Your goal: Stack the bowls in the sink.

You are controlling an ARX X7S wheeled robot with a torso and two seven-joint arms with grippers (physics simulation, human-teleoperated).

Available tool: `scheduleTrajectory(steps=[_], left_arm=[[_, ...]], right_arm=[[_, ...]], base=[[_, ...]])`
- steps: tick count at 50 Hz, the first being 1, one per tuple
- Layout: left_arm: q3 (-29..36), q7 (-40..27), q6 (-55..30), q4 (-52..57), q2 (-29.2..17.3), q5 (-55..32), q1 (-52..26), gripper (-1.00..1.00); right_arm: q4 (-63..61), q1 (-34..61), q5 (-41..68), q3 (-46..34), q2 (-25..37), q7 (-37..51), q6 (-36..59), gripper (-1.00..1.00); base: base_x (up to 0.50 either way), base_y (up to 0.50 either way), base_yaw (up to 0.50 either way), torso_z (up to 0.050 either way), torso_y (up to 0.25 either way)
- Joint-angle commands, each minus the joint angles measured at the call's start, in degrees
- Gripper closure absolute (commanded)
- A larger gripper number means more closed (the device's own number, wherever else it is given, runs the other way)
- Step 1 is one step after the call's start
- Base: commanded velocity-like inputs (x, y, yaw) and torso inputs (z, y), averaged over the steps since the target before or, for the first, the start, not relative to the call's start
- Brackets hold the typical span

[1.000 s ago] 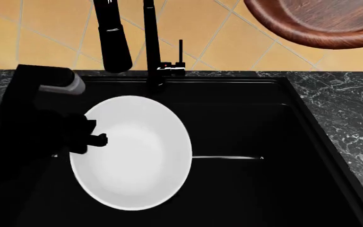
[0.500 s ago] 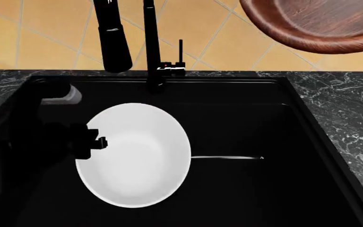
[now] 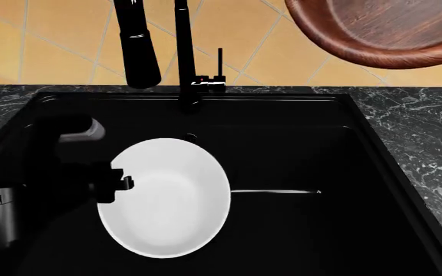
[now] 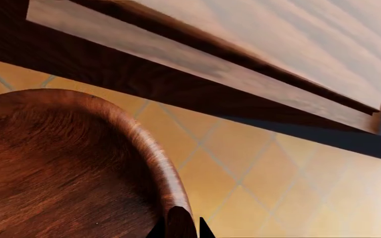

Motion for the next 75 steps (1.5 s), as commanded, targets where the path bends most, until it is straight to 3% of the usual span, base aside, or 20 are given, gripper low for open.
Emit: scheduleTrajectory(steps=[1, 75], left_arm=[[0.5, 0.0, -1.5, -0.8, 1.0, -0.1, -0.5, 1.0], [4.1, -1.5, -6.7, -7.3, 6.6, -2.1, -0.3, 1.0]], right_arm=[[0.1, 0.1, -0.8, 0.3, 0.1, -0.2, 0.0, 1.0], [-0.4, -1.9, -1.9, 0.3, 0.7, -1.3, -1.0, 1.0]], base=[[0.0, 0.0, 0.0, 0.0, 0.0], [0.0, 0.0, 0.0, 0.0, 0.001]])
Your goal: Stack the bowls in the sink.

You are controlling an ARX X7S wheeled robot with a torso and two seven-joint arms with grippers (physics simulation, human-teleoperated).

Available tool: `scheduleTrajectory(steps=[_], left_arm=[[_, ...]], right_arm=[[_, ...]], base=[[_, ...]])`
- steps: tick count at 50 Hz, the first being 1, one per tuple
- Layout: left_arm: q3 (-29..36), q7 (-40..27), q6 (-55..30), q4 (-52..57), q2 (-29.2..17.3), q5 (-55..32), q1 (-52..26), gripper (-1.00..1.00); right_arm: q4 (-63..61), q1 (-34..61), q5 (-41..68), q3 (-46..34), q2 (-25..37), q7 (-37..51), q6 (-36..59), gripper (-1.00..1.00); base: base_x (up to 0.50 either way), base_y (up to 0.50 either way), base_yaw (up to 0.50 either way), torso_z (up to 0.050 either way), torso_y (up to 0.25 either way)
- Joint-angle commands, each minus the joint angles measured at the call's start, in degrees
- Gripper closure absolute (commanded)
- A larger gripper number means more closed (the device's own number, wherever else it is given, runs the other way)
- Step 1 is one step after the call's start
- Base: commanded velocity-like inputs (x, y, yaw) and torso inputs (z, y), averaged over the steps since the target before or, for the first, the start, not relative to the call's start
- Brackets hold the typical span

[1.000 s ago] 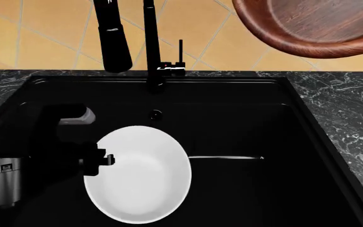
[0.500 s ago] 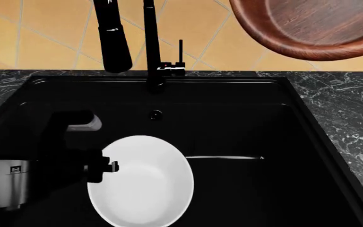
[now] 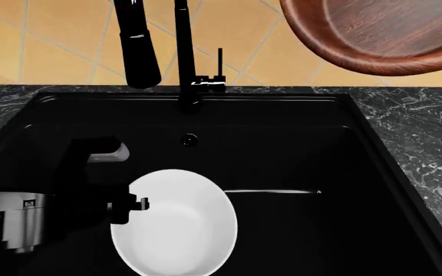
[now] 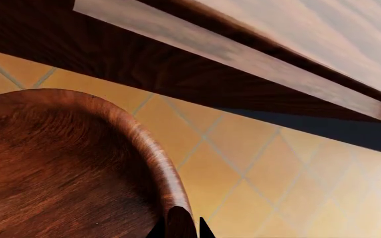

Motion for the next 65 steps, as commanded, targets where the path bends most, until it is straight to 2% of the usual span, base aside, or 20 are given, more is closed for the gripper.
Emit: scheduleTrajectory(steps=[1, 65], left_arm=[[0.1, -0.2, 0.1, -1.5, 1.2, 0.2, -0.1, 1.0], [2.9, 0.8, 0.8, -11.3, 8.1, 4.3, 1.4, 1.0]], right_arm=[[0.2, 0.2, -0.8, 0.4, 0.0, -0.2, 0.3, 1.0], [-0.6, -1.5, -1.3, 0.6, 0.9, -0.8, -0.7, 1.0]], base=[[0.0, 0.0, 0.0, 0.0, 0.0], [0.0, 0.0, 0.0, 0.0, 0.001]])
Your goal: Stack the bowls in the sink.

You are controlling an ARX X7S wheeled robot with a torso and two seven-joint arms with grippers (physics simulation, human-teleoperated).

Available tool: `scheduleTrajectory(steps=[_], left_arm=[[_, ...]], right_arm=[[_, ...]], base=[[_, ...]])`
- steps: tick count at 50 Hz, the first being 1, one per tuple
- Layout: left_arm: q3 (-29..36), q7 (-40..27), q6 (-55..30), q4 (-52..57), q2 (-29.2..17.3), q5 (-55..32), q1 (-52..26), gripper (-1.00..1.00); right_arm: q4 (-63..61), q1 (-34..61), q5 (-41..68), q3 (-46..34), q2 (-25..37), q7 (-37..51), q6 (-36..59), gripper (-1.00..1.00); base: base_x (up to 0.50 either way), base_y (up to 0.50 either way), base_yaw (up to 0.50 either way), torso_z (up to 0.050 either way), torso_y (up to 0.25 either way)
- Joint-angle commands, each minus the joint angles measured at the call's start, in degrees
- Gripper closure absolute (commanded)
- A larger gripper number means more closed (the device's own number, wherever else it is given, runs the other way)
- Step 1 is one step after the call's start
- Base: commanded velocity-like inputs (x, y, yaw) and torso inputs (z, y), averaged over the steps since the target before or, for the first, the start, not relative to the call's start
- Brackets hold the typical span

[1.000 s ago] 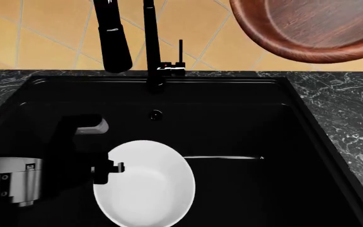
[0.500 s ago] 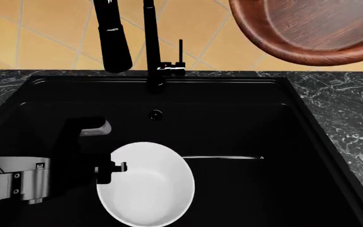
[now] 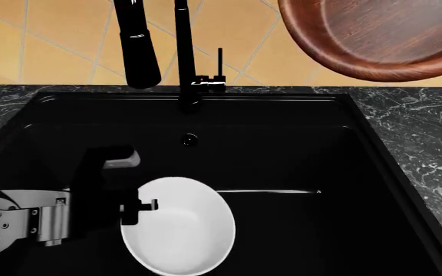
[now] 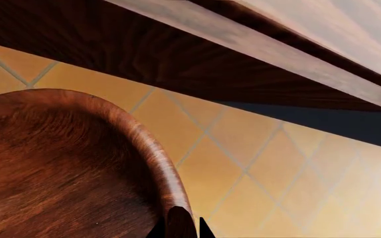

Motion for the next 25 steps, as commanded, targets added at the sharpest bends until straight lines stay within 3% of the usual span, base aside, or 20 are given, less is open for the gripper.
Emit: scheduleTrajectory(steps=[1, 25], left_arm=[[0.3, 0.2, -0.1, -1.0, 1.1, 0.5, -0.1, 1.0], [1.5, 1.3, -0.6, -3.4, 3.0, 2.1, 0.3, 1.0]], right_arm=[[0.1, 0.1, -0.8, 0.5, 0.1, -0.2, 0.1, 1.0], [-0.5, -0.4, -0.7, 0.7, 0.6, -0.2, -0.3, 1.0]], base=[[0.0, 0.0, 0.0, 0.0, 0.0], [0.0, 0.0, 0.0, 0.0, 0.0]])
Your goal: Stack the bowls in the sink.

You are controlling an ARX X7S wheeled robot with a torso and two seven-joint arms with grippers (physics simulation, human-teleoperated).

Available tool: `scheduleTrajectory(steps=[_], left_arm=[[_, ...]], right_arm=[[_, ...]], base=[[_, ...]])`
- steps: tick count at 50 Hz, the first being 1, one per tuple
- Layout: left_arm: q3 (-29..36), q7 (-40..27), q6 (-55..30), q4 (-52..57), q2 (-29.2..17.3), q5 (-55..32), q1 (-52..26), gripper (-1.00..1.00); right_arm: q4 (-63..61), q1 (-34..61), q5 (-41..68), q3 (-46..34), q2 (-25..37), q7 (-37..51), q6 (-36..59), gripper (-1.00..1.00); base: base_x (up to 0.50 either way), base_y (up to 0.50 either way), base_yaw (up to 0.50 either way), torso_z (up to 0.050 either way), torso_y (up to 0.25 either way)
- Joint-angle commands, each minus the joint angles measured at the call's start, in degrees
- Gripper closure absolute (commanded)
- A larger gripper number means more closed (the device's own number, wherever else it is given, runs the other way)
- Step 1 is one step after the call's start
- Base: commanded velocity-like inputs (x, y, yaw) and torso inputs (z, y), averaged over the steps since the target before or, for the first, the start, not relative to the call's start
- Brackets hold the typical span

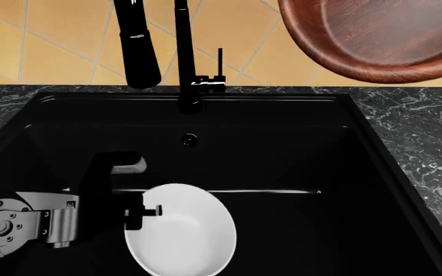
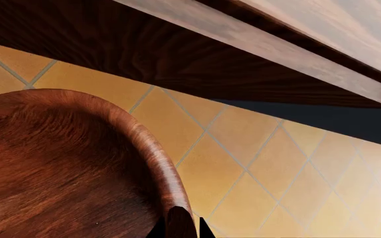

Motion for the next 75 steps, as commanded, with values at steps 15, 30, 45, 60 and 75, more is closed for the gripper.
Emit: scheduleTrajectory(steps=[15, 30, 45, 60, 75], left_arm=[[0.9, 0.4, -0.3, -2.7, 2.2, 1.5, -0.2, 1.0], [2.0, 0.5, -0.8, -5.2, 3.9, 3.1, -0.4, 1.0], [2.0, -0.1, -1.7, -4.4, 3.5, 3.2, -1.5, -1.0], [0.3, -4.5, -3.7, 1.2, -0.5, 0.1, -4.4, -1.0], [-2.8, -11.1, -7.2, 9.8, -6.6, -6.0, -10.2, -1.0]], right_arm=[[0.1, 0.1, -0.7, 0.4, 0.0, -0.2, 0.4, 1.0], [-0.1, -0.1, -0.5, 0.5, 0.4, -0.2, 0.3, 1.0], [-0.4, -0.7, -0.8, 0.6, 0.7, -0.4, -0.3, 1.0], [-0.5, -0.7, -0.6, 0.7, 0.8, -0.4, -0.3, 1.0], [-0.7, -0.3, 0.0, 0.9, 0.8, 0.1, -0.2, 1.0]], base=[[0.0, 0.0, 0.0, 0.0, 0.001], [0.0, 0.0, 0.0, 0.0, 0.0], [0.0, 0.0, 0.0, 0.0, 0.001], [0.0, 0.0, 0.0, 0.0, 0.0], [0.0, 0.0, 0.0, 0.001, 0.001]])
